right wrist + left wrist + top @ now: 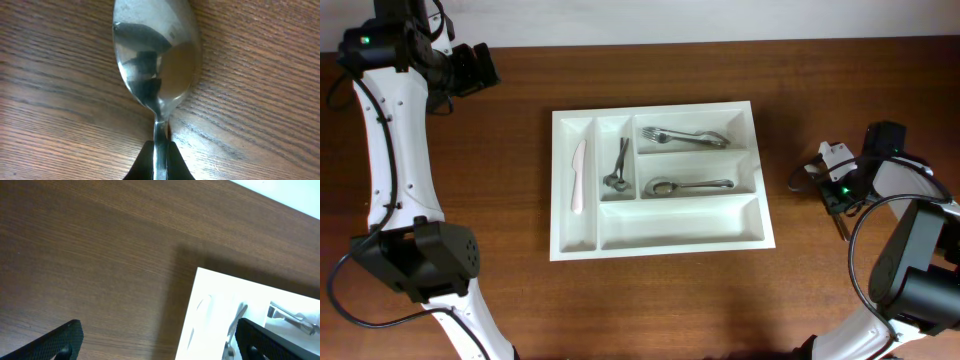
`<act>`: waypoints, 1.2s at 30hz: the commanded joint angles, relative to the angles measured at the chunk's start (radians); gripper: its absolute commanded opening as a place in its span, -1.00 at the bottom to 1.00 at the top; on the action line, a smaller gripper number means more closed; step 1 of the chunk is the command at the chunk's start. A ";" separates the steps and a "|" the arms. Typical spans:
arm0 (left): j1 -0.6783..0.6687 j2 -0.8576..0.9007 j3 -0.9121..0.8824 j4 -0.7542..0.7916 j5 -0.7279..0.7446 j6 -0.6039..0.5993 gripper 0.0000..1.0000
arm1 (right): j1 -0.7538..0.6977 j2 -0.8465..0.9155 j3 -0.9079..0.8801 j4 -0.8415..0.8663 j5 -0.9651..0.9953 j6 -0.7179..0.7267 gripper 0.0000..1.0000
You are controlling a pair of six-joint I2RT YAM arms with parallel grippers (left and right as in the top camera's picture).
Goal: Pack container
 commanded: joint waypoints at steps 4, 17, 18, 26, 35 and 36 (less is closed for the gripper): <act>0.002 -0.005 0.013 -0.001 -0.004 0.005 0.98 | 0.001 0.011 0.085 -0.053 -0.043 0.091 -0.92; 0.002 -0.005 0.013 -0.001 -0.004 0.006 0.99 | 0.160 0.006 0.489 -0.346 -0.088 0.130 -0.92; 0.002 -0.005 0.013 -0.001 -0.004 0.006 0.99 | 0.178 0.006 0.489 -0.347 -0.068 0.131 -0.93; 0.002 -0.005 0.013 -0.001 -0.004 0.005 0.98 | 0.187 0.007 0.486 -0.396 0.005 0.131 -0.91; 0.002 -0.005 0.013 -0.001 -0.004 0.006 0.98 | 0.158 0.008 0.441 -0.359 -0.042 0.131 0.43; 0.002 -0.005 0.013 -0.001 -0.004 0.006 0.98 | 0.159 0.008 0.420 -0.333 -0.055 0.132 0.43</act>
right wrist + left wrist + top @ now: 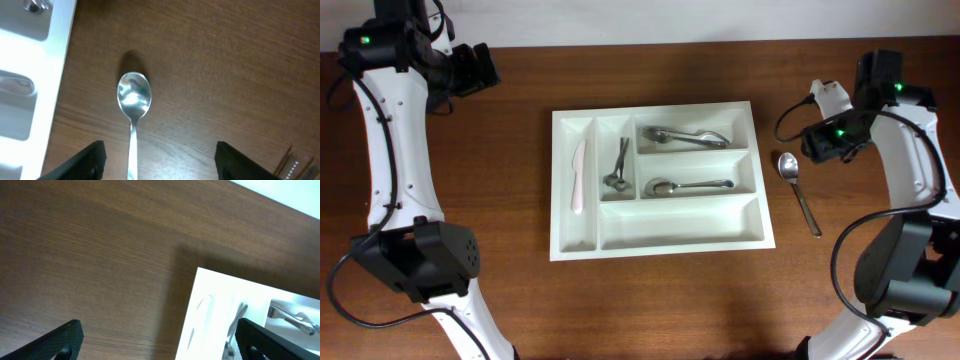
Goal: Pack container
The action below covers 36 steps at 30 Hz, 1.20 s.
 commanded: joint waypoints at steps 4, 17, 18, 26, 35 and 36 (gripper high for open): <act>0.002 -0.005 0.013 -0.001 -0.004 0.006 0.98 | 0.006 0.001 -0.126 0.129 -0.075 0.004 0.56; 0.002 -0.005 0.013 -0.001 -0.004 0.005 0.98 | 0.045 0.109 -0.241 0.390 -0.092 0.005 0.70; 0.002 -0.005 0.013 -0.001 -0.004 0.005 0.99 | 0.045 0.122 -0.241 0.397 -0.090 0.004 0.70; 0.002 -0.005 0.013 -0.001 -0.004 0.006 0.99 | 0.045 0.125 -0.238 0.426 -0.084 0.005 0.72; 0.002 -0.005 0.013 -0.001 -0.004 0.006 0.99 | 0.019 0.112 -0.143 0.360 -0.084 0.078 0.72; 0.002 -0.005 0.013 -0.001 -0.004 0.006 0.99 | 0.011 0.111 -0.130 0.349 -0.084 0.094 0.72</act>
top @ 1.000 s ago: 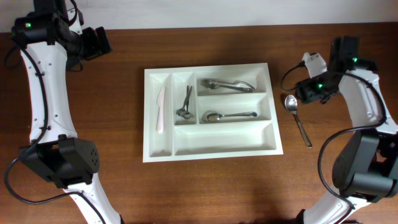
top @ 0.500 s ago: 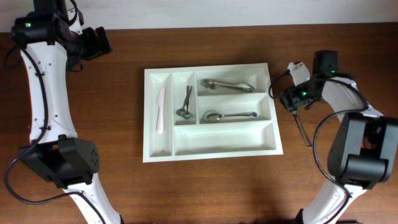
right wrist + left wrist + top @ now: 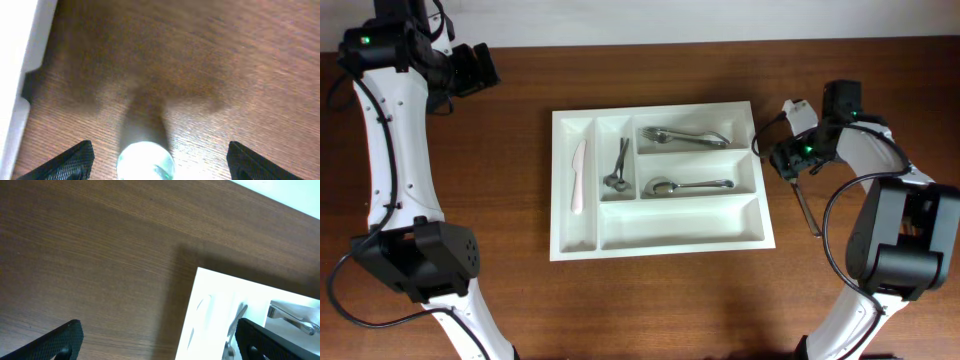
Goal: Pack container
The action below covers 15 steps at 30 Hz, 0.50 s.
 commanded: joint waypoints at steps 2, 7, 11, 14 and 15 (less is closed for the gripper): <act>0.002 -0.005 0.013 -0.001 -0.004 0.006 0.98 | -0.038 -0.015 0.084 -0.050 -0.004 0.067 0.69; 0.002 -0.005 0.013 -0.001 -0.004 0.006 0.99 | -0.070 -0.012 0.071 -0.100 0.036 0.026 0.68; 0.002 -0.005 0.013 -0.001 -0.004 0.006 0.99 | -0.073 -0.012 0.070 -0.098 0.029 0.026 0.69; 0.002 -0.005 0.013 -0.001 -0.004 0.006 0.99 | -0.066 -0.012 0.070 -0.099 0.025 0.026 0.68; 0.002 -0.005 0.013 -0.001 -0.004 0.006 0.99 | -0.063 -0.012 0.070 -0.099 0.025 0.026 0.68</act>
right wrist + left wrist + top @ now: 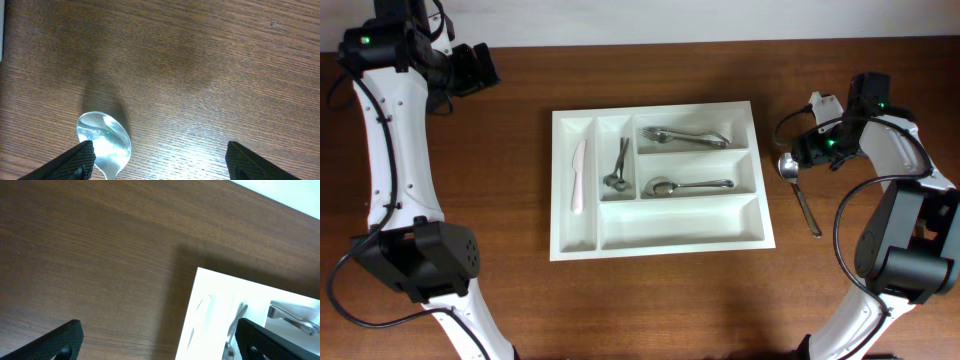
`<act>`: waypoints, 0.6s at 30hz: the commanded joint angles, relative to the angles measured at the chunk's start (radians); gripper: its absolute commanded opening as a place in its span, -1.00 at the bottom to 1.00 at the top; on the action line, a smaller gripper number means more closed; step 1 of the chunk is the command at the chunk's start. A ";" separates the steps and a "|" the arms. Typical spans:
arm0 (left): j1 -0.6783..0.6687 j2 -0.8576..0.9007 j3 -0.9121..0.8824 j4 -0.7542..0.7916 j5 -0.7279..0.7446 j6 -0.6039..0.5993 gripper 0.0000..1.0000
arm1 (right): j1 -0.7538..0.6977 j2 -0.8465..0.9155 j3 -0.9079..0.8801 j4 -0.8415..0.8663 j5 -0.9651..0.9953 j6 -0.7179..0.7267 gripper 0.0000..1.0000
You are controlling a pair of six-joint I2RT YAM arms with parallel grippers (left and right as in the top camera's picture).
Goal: Pack container
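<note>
A white cutlery tray (680,228) sits mid-table, holding a white knife (579,176), a small fork (617,166), forks (685,136) and a spoon (688,185). A loose steel spoon (787,167) lies on the wood right of the tray, handle pointing toward the front. My right gripper (817,148) hovers open just behind and to the right of its bowl. In the right wrist view the bowl (104,142) lies beside one fingertip, and the gripper (160,167) holds nothing. My left gripper (470,68) is open at the far back left, and the left wrist view also shows it (160,347) open.
The tray's long front compartment is bare. The left wrist view shows the tray's corner (210,305) to the right of dark wood table (90,255). The loose spoon's handle (810,215) runs toward the table's front right.
My right gripper has shifted to the right, away from the tray's right edge. The spoon's bowl was low in the middle of the wrist view and now sits by one fingertip. The spoon lies as before.
First my right gripper was shut on the spoon's neck, low at the table's right side. Then it was open and higher, with the spoon lying right of the tray. It then hung near the tray edge and now stands slightly right. The left arm stayed still.
</note>
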 commanded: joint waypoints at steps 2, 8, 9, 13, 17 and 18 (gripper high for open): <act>0.002 -0.005 0.013 -0.001 -0.004 0.006 0.98 | 0.016 -0.011 -0.002 -0.002 0.000 -0.008 0.68; 0.002 -0.005 0.013 -0.001 -0.004 0.005 0.98 | 0.026 -0.005 -0.021 0.003 -0.003 -0.008 0.67; 0.002 -0.005 0.013 -0.001 -0.004 0.006 0.99 | 0.025 0.001 -0.021 0.000 -0.003 -0.008 0.67; 0.002 -0.005 0.013 -0.001 -0.004 0.006 0.99 | 0.025 0.051 -0.021 -0.026 -0.006 -0.005 0.65; 0.002 -0.005 0.013 -0.001 -0.004 0.006 0.99 | 0.026 0.072 -0.022 -0.026 -0.019 -0.005 0.65; 0.002 -0.005 0.013 -0.001 -0.004 0.005 0.99 | 0.026 0.075 -0.022 -0.026 -0.026 -0.005 0.65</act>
